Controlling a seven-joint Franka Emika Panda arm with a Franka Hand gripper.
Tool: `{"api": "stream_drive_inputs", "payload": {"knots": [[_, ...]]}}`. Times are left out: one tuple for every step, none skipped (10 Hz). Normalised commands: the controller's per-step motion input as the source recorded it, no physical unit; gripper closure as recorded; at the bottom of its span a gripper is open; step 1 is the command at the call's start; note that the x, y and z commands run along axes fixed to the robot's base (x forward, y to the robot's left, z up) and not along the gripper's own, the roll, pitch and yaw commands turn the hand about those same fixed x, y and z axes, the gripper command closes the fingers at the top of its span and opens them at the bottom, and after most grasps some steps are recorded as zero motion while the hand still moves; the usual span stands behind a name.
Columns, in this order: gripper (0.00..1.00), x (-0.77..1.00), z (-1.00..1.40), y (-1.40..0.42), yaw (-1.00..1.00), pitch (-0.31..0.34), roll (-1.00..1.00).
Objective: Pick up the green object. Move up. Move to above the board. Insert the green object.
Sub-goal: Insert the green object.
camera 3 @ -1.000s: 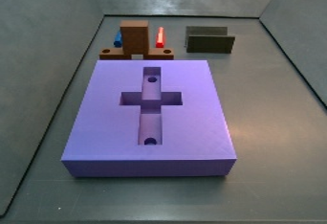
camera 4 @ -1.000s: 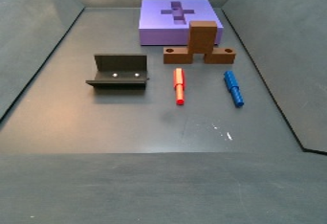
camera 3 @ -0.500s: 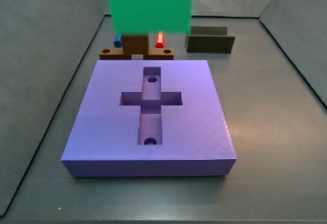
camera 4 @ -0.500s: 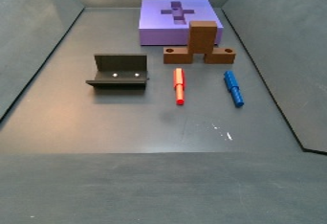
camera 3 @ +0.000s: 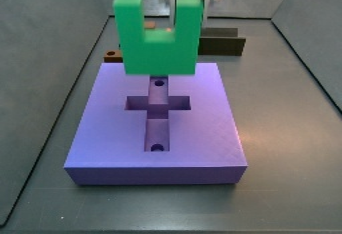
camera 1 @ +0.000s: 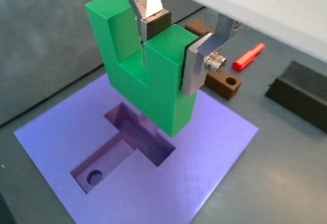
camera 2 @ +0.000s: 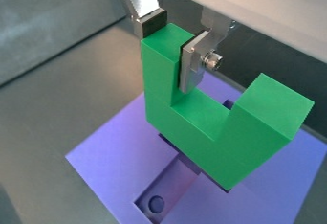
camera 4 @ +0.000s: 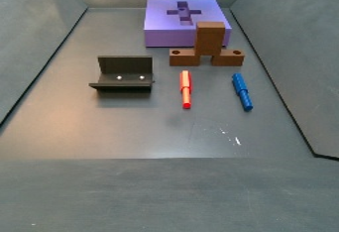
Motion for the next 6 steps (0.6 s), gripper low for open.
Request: {"api": "stream_drive_inputs", "payload": {"knots": [[1.0, 0.0, -0.22, -0.05, 0.01, -0.131, -0.06], [1.0, 0.0, -0.26, -0.07, 0.01, -0.14, -0.04], [1.0, 0.0, -0.28, -0.09, 0.0, -0.144, -0.02], [1.0, 0.0, -0.33, -0.09, 0.06, -0.186, -0.03], [1.0, -0.02, -0.36, -0.07, 0.16, -0.207, -0.03], [1.0, 0.0, -0.33, -0.09, 0.14, -0.197, -0.02]]}}
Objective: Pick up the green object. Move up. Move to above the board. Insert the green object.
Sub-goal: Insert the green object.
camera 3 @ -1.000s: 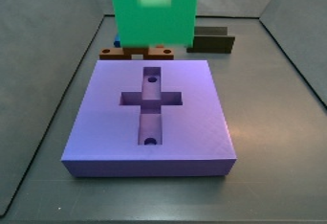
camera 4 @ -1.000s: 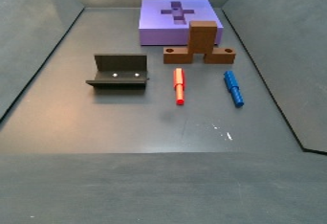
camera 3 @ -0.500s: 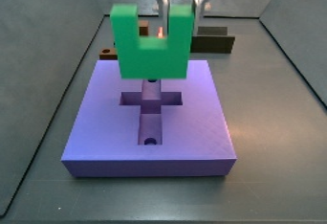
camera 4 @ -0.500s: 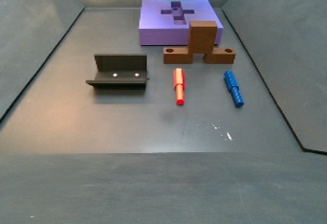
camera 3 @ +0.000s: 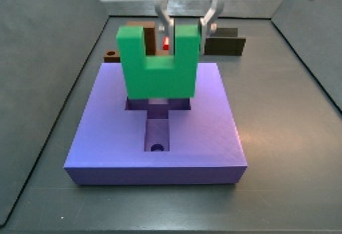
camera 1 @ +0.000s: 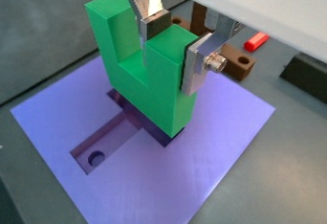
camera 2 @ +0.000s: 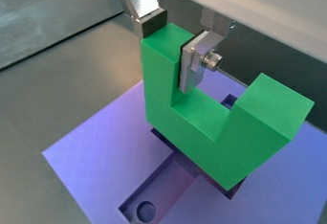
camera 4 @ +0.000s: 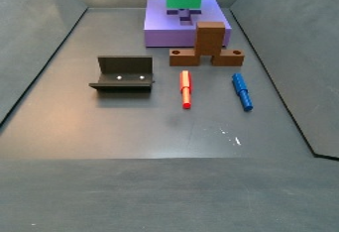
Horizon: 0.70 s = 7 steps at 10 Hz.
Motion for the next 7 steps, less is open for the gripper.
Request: {"api": "stream_drive_inputs", "payload": {"knots": [[1.0, 0.0, -0.32, -0.09, 0.12, -0.179, 0.0], [1.0, 0.0, -0.26, -0.05, 0.13, -0.131, 0.03], [1.0, 0.0, -0.23, -0.02, 0.16, -0.1, 0.09], [1.0, 0.0, -0.19, -0.03, 0.15, -0.07, 0.12], [1.0, 0.0, -0.11, 0.0, 0.12, -0.014, 0.14], [1.0, -0.05, -0.05, 0.0, 0.01, 0.0, 0.12], [1.0, -0.03, -0.02, 0.0, 0.0, 0.0, 0.11]]}}
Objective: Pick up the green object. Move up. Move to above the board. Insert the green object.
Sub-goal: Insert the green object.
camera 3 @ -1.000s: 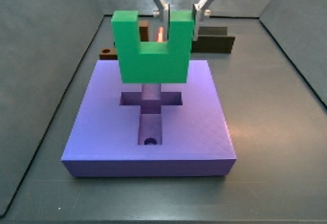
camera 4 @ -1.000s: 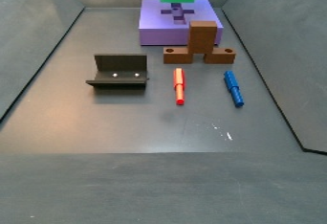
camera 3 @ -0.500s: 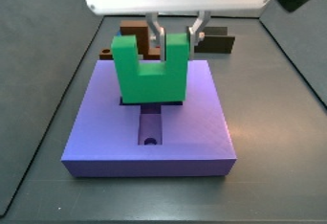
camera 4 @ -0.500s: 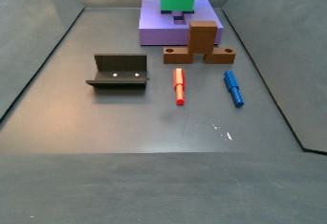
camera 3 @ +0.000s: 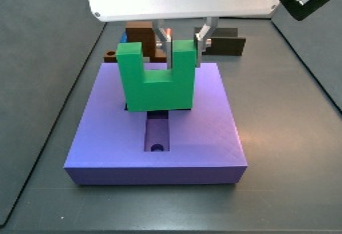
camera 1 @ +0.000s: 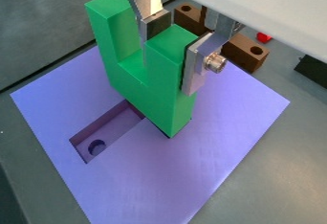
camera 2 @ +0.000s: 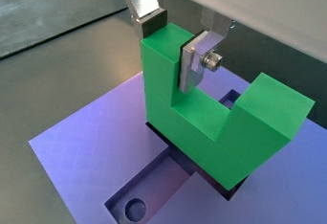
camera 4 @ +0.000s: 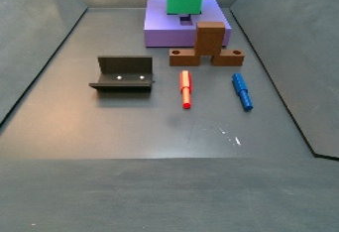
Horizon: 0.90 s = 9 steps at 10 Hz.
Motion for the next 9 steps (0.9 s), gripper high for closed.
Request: {"api": "stream_drive_inputs", "payload": {"knots": [[1.0, 0.0, -0.01, 0.0, 0.0, 0.0, 0.12], [1.0, 0.07, 0.0, 0.0, -0.01, 0.017, 0.14], [1.0, 0.14, 0.0, 0.0, -0.06, 0.064, 0.17], [1.0, 0.08, 0.0, 0.0, -0.04, 0.074, 0.18], [1.0, 0.04, 0.0, 0.0, -0.02, 0.064, 0.19], [1.0, 0.0, 0.0, 0.0, -0.02, 0.059, 0.2], [1.0, 0.0, -0.01, 0.0, -0.02, 0.046, 0.19], [1.0, 0.0, -0.05, 0.0, -0.04, 0.03, 0.18], [1.0, -0.05, -0.13, 0.0, -0.03, 0.0, 0.18]]}}
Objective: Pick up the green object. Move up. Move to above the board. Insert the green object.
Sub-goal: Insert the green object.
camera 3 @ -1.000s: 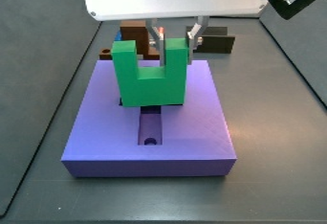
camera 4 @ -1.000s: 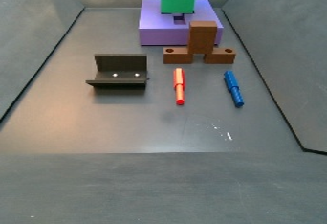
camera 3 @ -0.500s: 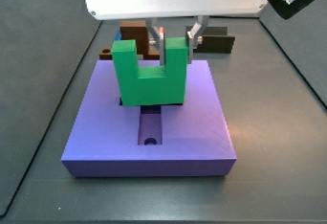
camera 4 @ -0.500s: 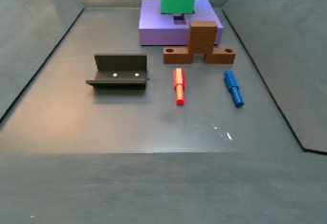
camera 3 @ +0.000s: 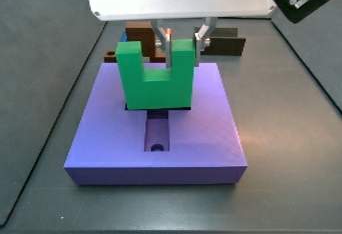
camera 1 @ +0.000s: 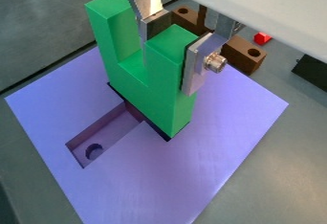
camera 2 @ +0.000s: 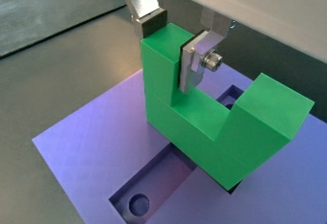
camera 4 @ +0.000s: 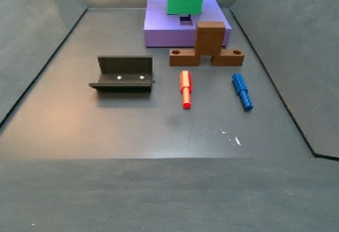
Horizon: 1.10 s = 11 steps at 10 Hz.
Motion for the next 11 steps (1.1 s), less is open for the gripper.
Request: {"api": "stream_drive_inputs", "payload": {"knots": [[1.0, -0.15, -0.24, 0.0, -0.03, 0.0, 0.15], [1.0, -0.14, -0.25, -0.09, -0.01, -0.006, 0.12], [1.0, 0.0, -0.13, -0.21, 0.0, 0.0, 0.08], [1.0, 0.0, -0.12, -0.23, 0.0, 0.0, 0.07], [1.0, 0.0, -0.17, -0.19, 0.0, 0.0, 0.09], [1.0, 0.0, -0.2, -0.13, 0.0, 0.0, 0.08], [1.0, 0.0, -0.21, 0.0, 0.0, 0.0, 0.08], [1.0, 0.0, -0.33, 0.0, -0.07, 0.0, 0.07], [1.0, 0.0, -0.65, 0.12, -0.09, 0.0, 0.05], [1.0, 0.0, -0.96, 0.22, -0.1, -0.003, 0.0], [1.0, 0.0, -1.0, 0.21, -0.07, 0.0, 0.04]]}}
